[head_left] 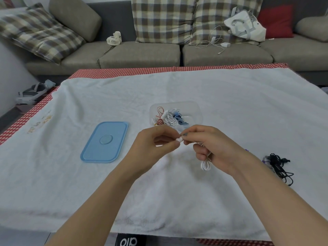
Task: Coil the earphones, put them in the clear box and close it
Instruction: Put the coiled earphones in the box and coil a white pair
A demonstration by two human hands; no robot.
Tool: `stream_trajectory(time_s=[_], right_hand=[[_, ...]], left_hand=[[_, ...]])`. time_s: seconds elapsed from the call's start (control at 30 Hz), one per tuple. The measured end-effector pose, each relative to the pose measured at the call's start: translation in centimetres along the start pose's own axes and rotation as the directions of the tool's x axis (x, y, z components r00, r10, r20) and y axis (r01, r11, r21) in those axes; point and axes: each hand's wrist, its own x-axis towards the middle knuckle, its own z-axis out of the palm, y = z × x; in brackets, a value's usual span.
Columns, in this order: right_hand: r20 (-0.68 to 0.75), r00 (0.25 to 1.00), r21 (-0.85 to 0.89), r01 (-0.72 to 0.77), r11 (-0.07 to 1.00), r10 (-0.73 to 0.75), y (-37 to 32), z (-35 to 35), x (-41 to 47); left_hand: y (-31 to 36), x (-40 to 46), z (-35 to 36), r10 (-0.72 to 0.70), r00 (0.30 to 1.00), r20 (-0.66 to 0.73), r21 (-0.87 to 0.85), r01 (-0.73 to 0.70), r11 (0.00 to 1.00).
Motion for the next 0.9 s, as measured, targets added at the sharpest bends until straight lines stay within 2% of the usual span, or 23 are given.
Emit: stream_trajectory(time_s=[0.23,0.47,0.53,0.57,0.63,0.67,0.77,0.9], right_hand=[[0.080,0.996,0.106,-0.041,0.994,0.032,-0.5,0.1,-0.3],[0.083,0.995,0.118,-0.060,0.991,0.050,-0.4,0.3,-0.1],[0.011,0.998,0.053,-0.060,0.997,0.059,0.1,0.4,0.2],[-0.031,0.998,-0.022,-0.054,0.998,0.053,0.3,0.5,0.3],[-0.086,0.996,-0.238,-0.028,0.971,0.007,1.0,0.7,0.6],[-0.098,0.995,-0.341,-0.012,0.940,-0.023,1.3,0.8,0.7],[-0.126,0.986,-0.507,0.030,0.861,-0.108,2.0,1.0,1.3],[-0.121,0.976,-0.543,0.088,0.835,-0.181,2.2,1.4,1.7]], left_hand=[[0.3,0.2,-0.3,-0.018,1.000,0.024,-0.158,0.022,0.987],[0.4,0.3,-0.8,-0.083,0.996,0.020,-0.198,0.085,0.977],[-0.6,0.7,-1.4,-0.129,0.987,-0.096,-0.094,0.120,0.988],[-1.4,1.0,-1.8,-0.143,0.971,-0.194,0.016,0.149,0.989],[-3.5,1.6,-2.9,-0.154,0.917,-0.368,0.263,0.261,0.929],[-4.5,1.7,-3.3,-0.165,0.896,-0.413,0.349,0.323,0.880],[-6.6,2.2,-3.3,-0.197,0.894,-0.402,0.477,0.388,0.789],[-7.2,3.1,-2.2,-0.187,0.903,-0.386,0.526,0.382,0.760]])
